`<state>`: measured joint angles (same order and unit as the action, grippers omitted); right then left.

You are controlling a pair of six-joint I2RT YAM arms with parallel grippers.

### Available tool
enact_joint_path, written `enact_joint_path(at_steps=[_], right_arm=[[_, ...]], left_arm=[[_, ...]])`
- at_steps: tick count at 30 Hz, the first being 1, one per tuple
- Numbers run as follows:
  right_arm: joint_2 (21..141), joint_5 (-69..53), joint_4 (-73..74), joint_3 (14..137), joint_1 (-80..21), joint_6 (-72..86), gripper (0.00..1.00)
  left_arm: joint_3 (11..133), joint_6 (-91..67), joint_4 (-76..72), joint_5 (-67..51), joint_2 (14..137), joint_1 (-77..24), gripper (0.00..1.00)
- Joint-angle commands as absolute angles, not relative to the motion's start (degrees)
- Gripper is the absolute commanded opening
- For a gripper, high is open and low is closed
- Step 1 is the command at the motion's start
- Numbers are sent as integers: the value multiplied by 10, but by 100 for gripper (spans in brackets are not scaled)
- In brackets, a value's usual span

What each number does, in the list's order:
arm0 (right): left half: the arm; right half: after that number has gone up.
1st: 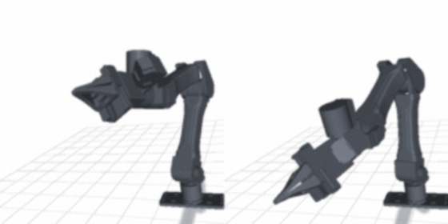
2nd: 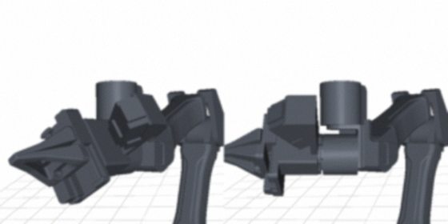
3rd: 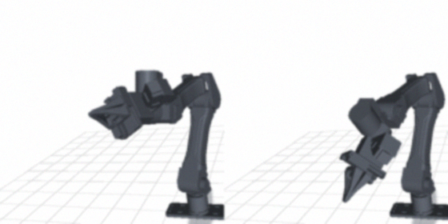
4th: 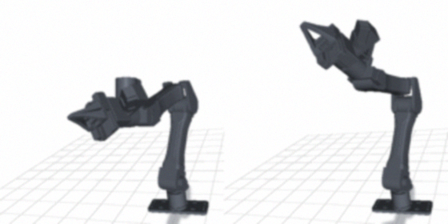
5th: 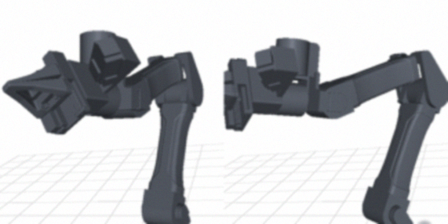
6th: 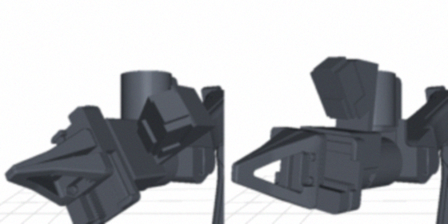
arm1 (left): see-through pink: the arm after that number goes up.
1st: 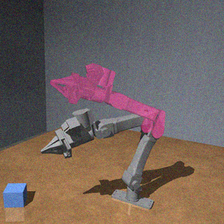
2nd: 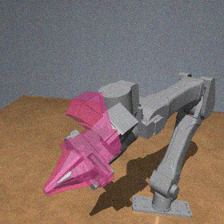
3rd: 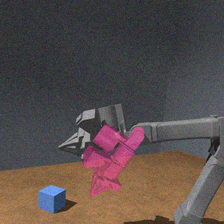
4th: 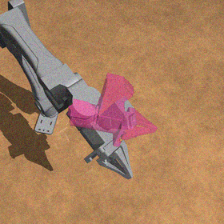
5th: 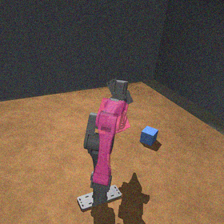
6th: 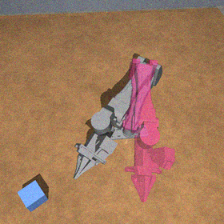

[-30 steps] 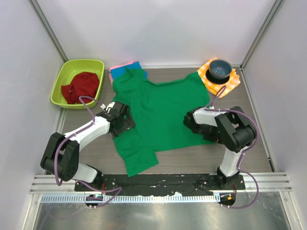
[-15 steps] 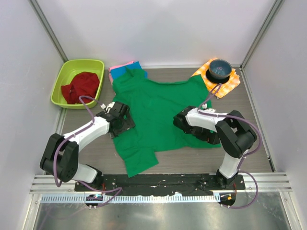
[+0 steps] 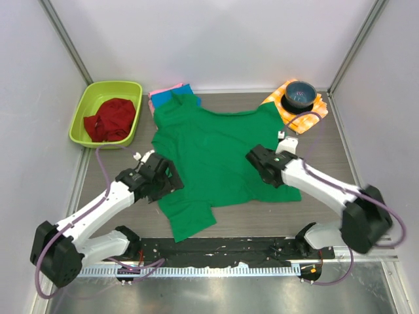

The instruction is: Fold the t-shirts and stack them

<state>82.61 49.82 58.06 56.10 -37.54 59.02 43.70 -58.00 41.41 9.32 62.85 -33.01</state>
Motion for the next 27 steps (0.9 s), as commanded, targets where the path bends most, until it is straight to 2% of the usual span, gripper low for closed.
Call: enact_joint_path(at_steps=[1,8,17,23,27], right_arm=[[687,389,356,479,-337,400,99],[716,374,381,504,-322,366,96],[700,334,369,485,-312,381,97],[693,327,370,485,-312,382,97],[693,321,366,480,-312,384,96]], left_arm=[[400,-638,468,74,570,-378,97],[356,-674,480,19,551,-504,89],[314,-805,505,61,548,-684,79],[281,-835,498,98,570,-705,73],[284,-831,496,143,586,-706,72]])
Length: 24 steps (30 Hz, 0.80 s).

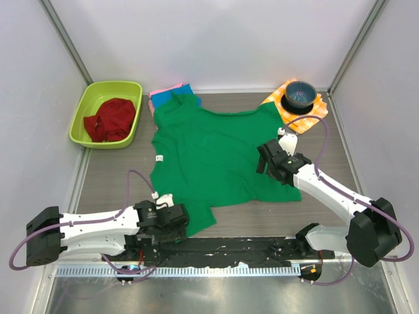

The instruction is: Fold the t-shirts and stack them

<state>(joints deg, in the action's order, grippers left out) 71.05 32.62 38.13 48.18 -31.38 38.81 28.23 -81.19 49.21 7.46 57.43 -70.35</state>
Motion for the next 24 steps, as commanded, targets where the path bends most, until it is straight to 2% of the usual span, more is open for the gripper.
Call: enact_joint_path(at_steps=[1,7,10,11,19,24], right_arm=[[695,318,365,478,-312,384,96],[699,308,352,460,-312,387,95],[700,308,351,453,-312,388,95],[700,308,352,451,-312,388,95],[683,329,352,446,-312,383,95],[689,325,350,441,-312,388,95]], left_arm=[[285,-828,492,151,590,-707,72],[290,-808,450,156,640,-707,72],[290,-798,418,147,669,-707,62],[290,-793,410,144,677,-707,54],[295,-782,395,163,700,-707,44],[301,-777,403,182,700,-707,28]])
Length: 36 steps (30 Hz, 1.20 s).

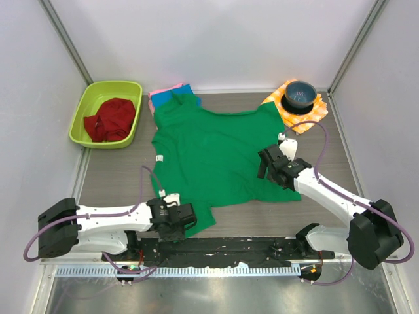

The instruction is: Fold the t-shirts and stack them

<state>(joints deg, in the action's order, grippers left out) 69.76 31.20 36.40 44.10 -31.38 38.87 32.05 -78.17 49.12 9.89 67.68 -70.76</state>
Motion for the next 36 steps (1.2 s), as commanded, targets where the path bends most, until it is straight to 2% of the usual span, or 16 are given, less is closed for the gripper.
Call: enact_joint_path(at_steps=[1,4,6,7,22,31,36], right_arm=[[689,323,349,440,-312,387,95],[690,323,346,439,-312,386,95],[691,328,346,439,-311,384,95],[690,330,345,439,-312,384,95],[682,359,337,446,-308,376,94],[714,344,329,461,-308,376,93],[715,369,328,468,-305,370,93]], left_arm=[[305,-777,405,185,702,-706,28],[309,-775,410,196,708,-706,19],[310,-773,409,201,712,-701,2],[311,-773,409,202,713,-700,0],[361,-745,443,273,670,-690,0],[354,-737,426,264,660,-689,0],[399,-733,469,307,643,-689,0]])
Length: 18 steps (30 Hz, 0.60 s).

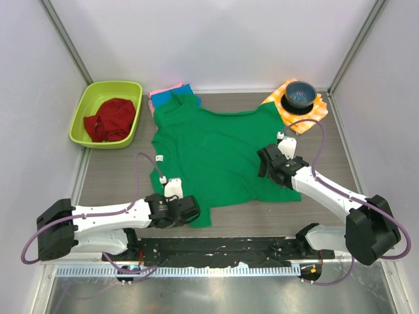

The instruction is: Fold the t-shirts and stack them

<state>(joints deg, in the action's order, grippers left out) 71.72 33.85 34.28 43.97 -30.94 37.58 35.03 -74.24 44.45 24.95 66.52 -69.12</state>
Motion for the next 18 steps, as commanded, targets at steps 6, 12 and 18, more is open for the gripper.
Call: enact_joint_path(at_steps=[6,12,18], right_arm=[[657,341,321,447,-223,359,93],[628,289,329,401,-121,387,92],[633,199,342,365,-109,455,88]], left_arm=[[462,-710,483,339,662,-684,0],[471,-694,482,339,653,-655,0],[441,-692,492,323,604,-612,0]])
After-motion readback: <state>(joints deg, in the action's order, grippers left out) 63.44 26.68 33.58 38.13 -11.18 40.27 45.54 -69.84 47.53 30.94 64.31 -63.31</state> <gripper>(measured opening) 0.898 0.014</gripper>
